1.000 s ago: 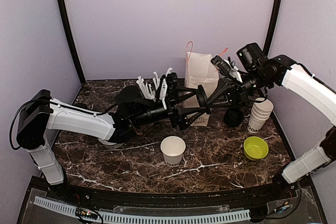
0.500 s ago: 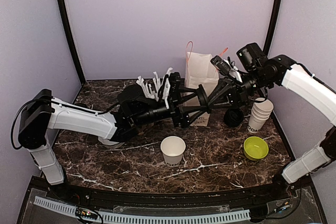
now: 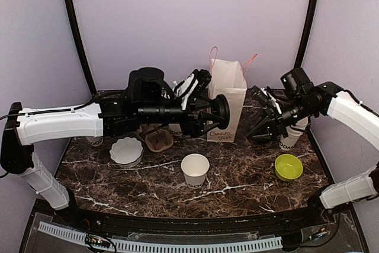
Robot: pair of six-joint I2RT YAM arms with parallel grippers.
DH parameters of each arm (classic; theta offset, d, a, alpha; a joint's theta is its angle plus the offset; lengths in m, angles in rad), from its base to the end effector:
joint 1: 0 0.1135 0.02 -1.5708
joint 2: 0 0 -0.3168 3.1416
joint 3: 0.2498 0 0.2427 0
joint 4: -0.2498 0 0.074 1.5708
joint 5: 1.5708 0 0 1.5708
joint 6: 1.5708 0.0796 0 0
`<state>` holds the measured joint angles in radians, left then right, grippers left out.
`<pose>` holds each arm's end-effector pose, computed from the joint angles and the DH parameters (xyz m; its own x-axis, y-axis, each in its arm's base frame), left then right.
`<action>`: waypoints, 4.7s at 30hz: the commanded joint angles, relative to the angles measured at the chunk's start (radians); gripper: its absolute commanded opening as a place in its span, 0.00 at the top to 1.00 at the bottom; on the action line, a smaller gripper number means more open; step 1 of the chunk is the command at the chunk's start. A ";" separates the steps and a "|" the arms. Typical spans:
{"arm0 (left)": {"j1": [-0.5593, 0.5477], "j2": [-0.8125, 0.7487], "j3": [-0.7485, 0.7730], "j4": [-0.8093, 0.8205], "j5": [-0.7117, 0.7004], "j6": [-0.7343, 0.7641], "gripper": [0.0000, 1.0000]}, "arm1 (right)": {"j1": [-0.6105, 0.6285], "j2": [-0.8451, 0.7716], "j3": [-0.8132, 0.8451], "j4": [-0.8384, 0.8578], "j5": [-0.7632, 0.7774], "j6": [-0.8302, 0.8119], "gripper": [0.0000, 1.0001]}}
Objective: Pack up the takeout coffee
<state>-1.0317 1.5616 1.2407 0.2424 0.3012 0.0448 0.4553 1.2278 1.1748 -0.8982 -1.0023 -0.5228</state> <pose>0.1896 -0.3629 0.4013 0.0033 0.0778 -0.9970 0.9722 0.2332 0.0214 0.1675 0.1567 0.3642 -0.2959 -0.4441 -0.8457 -0.9510 0.0538 0.3045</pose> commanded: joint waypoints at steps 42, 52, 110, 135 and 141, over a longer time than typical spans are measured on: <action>-0.008 0.349 0.596 -1.305 -0.153 0.101 0.30 | -0.003 0.092 -0.268 0.293 0.158 0.046 0.57; -0.014 0.373 0.605 -1.324 -0.124 0.104 0.30 | -0.003 0.109 -0.261 0.281 0.161 0.037 0.57; 0.155 -0.074 -0.022 -0.625 -0.006 -0.356 0.15 | 0.057 0.323 -0.043 0.089 0.072 0.275 0.58; 0.156 0.002 -0.219 -0.380 0.030 -0.617 0.38 | 0.183 0.549 -0.010 0.126 -0.087 0.318 0.57; 0.155 0.032 -0.222 -0.362 0.044 -0.617 0.42 | 0.203 0.595 0.041 0.110 -0.099 0.322 0.57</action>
<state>-0.8772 1.5860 1.0309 -0.1490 0.3241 -0.5652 0.6392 1.8000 1.1690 -0.7677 -1.0668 -0.1902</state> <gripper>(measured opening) 0.596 0.430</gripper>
